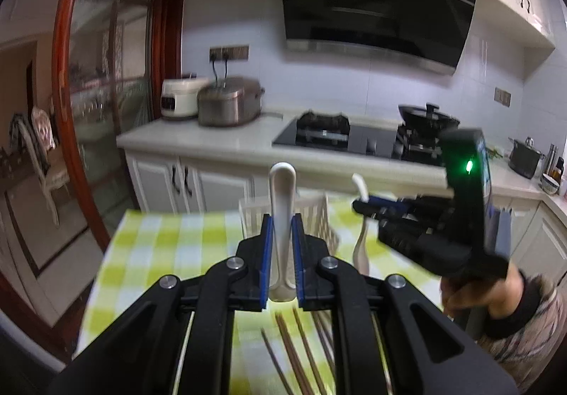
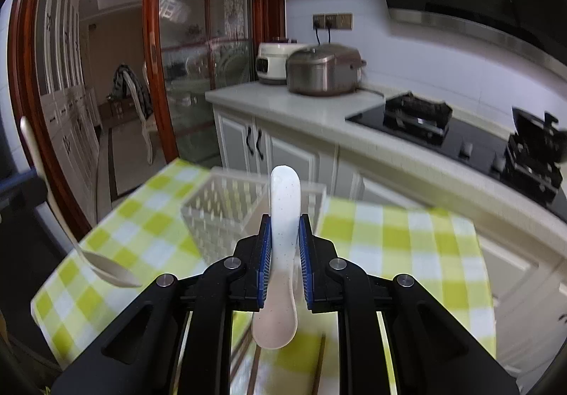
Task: Organize utensils
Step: 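Carry both spoons up to the white caddy and lower them inside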
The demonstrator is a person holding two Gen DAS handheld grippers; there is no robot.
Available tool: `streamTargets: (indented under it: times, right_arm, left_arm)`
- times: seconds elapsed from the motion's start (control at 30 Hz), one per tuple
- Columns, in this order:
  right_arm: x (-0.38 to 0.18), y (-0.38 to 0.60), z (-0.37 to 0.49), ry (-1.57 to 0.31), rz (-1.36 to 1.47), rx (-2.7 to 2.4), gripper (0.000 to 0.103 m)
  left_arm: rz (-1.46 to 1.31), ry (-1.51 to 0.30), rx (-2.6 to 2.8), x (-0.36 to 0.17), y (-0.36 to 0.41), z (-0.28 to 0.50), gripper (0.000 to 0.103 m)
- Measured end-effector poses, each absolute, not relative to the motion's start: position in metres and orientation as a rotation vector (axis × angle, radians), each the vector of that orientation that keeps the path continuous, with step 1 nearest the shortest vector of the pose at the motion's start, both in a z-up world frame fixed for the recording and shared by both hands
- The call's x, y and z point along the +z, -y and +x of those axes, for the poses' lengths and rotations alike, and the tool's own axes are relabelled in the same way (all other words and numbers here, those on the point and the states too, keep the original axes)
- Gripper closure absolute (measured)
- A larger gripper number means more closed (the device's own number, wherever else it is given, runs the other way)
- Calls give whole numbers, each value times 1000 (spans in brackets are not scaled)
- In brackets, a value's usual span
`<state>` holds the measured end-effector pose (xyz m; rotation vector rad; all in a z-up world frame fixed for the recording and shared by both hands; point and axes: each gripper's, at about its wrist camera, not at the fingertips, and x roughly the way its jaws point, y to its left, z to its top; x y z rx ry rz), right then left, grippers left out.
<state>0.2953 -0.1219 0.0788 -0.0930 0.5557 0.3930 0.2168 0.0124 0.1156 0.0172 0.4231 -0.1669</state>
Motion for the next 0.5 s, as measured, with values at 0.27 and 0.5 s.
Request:
streamTargets:
  times: [0.27,0.5]
  right_arm:
    - [97,109,340,-443,-48,397,88]
    - [47,113,376,-500,21,401,88]
  left_arm:
    - [1,-332,-136,139,-4,282,92]
    - [-57,-372,-129,91,-10,331,92]
